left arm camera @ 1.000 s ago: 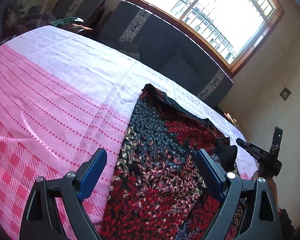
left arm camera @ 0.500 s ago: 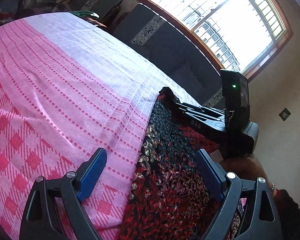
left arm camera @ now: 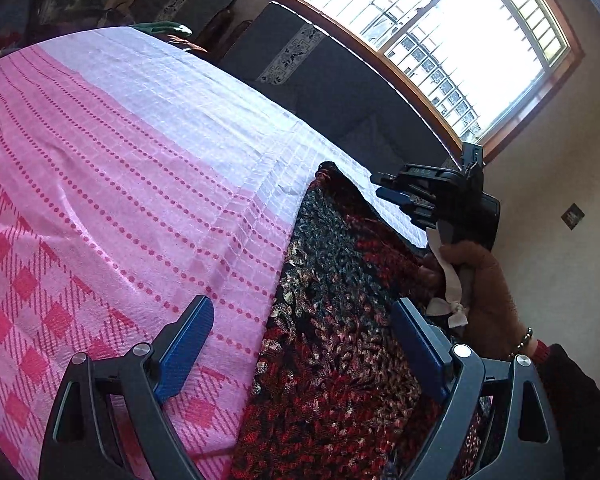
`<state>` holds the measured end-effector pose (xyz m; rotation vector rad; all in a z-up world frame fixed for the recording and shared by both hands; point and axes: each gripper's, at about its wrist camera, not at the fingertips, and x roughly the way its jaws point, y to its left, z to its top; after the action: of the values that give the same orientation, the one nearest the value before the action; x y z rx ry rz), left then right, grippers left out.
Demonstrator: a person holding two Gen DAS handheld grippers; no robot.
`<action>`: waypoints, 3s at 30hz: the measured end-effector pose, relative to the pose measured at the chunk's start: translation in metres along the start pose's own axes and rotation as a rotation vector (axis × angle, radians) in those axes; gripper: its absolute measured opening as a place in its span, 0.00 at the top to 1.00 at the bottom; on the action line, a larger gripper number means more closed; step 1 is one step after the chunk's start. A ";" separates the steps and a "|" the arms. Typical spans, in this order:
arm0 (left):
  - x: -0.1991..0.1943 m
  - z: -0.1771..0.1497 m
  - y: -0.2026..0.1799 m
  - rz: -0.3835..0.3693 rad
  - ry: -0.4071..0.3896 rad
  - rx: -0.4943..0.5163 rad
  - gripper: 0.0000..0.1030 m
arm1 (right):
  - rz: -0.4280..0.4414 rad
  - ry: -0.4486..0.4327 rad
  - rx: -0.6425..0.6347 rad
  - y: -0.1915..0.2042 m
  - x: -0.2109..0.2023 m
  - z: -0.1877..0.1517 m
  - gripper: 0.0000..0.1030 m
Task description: Fold small clothes
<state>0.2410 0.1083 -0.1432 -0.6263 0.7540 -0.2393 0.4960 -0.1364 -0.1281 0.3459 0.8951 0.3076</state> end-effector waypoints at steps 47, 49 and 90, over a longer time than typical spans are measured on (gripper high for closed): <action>0.009 -0.004 -0.011 0.053 0.007 0.061 0.12 | -0.035 0.002 0.030 -0.184 -0.205 -0.115 0.60; 0.010 -0.004 -0.011 0.059 0.009 0.065 0.12 | -0.065 0.049 -0.008 -0.174 -0.188 -0.121 0.60; -0.184 -0.122 -0.049 0.149 0.038 0.541 0.12 | -0.043 -0.037 -0.029 -0.118 -0.426 -0.406 0.55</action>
<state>0.0252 0.0920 -0.0781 -0.0526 0.7289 -0.3033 -0.0660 -0.3464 -0.1123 0.3047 0.8604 0.2735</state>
